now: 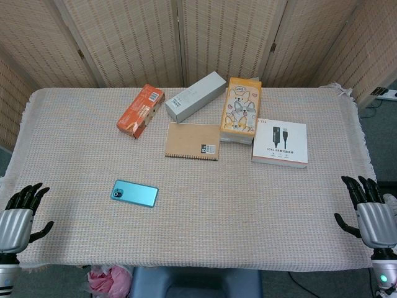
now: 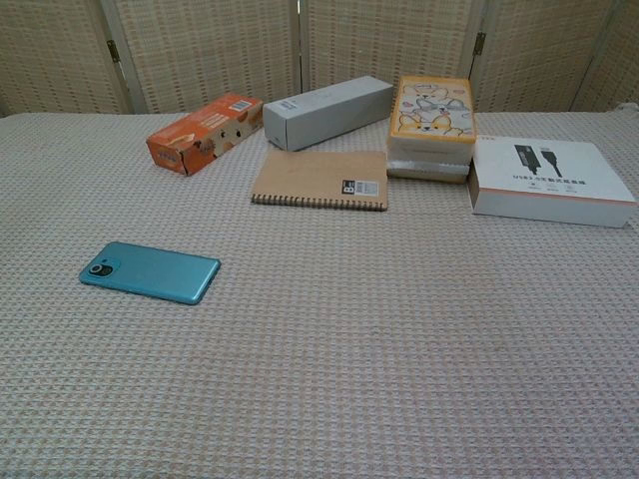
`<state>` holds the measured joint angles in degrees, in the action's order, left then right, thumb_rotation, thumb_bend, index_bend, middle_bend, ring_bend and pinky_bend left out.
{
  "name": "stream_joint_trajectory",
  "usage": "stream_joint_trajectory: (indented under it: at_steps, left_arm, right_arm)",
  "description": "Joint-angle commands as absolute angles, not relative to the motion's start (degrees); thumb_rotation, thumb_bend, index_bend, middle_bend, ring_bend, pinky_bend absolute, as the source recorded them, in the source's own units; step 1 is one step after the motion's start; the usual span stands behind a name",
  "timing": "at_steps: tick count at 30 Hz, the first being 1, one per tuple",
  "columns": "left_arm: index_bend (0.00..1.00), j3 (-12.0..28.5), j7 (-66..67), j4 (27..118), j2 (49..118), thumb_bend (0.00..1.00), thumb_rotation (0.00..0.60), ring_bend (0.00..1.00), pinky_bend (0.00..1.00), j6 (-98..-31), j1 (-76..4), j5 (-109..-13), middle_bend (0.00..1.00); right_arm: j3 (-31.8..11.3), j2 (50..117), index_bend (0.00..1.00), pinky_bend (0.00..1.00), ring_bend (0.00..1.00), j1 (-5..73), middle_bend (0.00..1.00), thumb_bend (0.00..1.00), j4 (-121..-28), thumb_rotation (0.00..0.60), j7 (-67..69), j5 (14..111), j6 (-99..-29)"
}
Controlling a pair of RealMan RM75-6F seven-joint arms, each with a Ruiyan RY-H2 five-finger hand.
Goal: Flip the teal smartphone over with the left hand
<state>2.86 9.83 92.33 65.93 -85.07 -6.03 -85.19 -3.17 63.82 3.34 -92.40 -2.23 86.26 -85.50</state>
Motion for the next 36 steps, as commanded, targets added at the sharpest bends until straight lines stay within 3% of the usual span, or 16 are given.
stream_joint_trajectory:
  at_steps: [1, 15, 36]
  left_arm:
    - [0.18, 2.91, 9.48, 92.1, 65.99, 0.25, 0.6, 0.12, 0.19, -85.03, -6.11, -85.22, 0.13]
    - [0.2, 2.97, 6.86, 91.32, 65.64, 0.25, 0.6, 0.12, 0.19, -84.5, -7.17, -86.87, 0.13]
    - [0.25, 5.44, 7.51, 91.61, 65.24, 0.25, 0.6, 0.12, 0.19, -64.58, -25.16, -92.17, 0.13]
  right_arm:
    - [-3.04, 63.78, 0.03, 0.08, 0.05, 3.28, 0.13, 0.22, -92.61, 0.6, -2.31, 86.45, -85.54]
    - [-3.18, 63.21, 0.03, 0.09, 0.05, 2.85, 0.13, 0.22, -92.42, 0.6, -1.42, 87.54, -87.11]
    - [-4.08, 60.91, 0.03, 0.09, 0.05, 3.79, 0.13, 0.23, -93.6, 0.6, -2.01, 88.52, -87.33]
